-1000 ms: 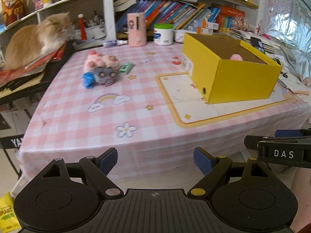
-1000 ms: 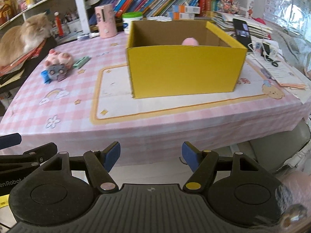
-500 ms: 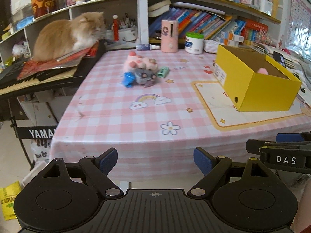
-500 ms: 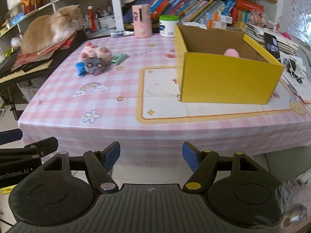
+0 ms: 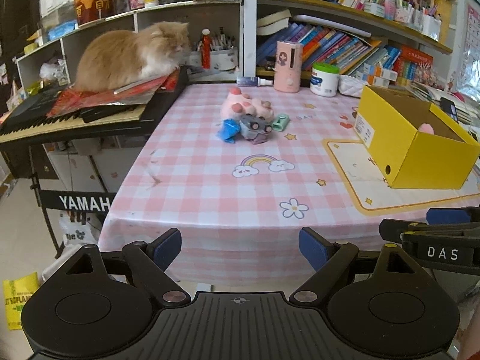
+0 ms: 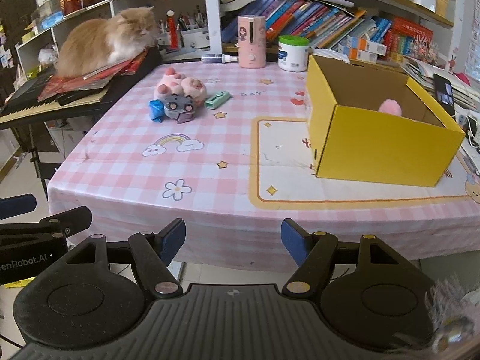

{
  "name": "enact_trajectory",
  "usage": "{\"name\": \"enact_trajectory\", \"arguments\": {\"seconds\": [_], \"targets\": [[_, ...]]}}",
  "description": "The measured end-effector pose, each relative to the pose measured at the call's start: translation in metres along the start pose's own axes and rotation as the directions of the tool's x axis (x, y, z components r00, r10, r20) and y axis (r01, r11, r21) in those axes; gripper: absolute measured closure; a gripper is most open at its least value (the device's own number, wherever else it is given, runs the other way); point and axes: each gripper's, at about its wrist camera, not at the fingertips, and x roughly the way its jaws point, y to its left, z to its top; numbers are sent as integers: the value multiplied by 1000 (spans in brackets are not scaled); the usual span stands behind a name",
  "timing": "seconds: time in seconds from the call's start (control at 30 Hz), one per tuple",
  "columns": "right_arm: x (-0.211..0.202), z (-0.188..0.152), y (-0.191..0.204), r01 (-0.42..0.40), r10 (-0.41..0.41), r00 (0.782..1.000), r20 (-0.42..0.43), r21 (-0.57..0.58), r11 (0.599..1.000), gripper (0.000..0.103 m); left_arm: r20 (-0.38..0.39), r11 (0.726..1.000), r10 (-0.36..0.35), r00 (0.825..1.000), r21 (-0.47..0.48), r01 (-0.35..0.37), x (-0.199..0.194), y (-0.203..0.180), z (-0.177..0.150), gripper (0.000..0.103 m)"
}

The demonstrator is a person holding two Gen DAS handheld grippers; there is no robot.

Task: Organize objects
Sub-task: 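Withdraw both open tools from the box toward the plush and toy car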

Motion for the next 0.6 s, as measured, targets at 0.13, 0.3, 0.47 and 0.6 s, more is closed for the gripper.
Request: {"name": "enact_trajectory", "arguments": {"seconds": [0.13,0.3,0.47,0.6], "targets": [[6,4,2,-10,10,1000,-4,-6,1000,34,-8,1000,11,1000,-13,-11,6,3,2,15],[19,12,2,-27,26,1000,-12,-18,999,34,-14,999,32,999,-22,-33,18,5,9,15],[40,28,2,-49,49,999,-25,-27,998,34,-20,998,60,998,-33,-60,34,8,21,15],[58,45,3,-68,66,997,-32,-47,997,34,-40,996,71,997,-44,-73,52,9,32,15]]}}
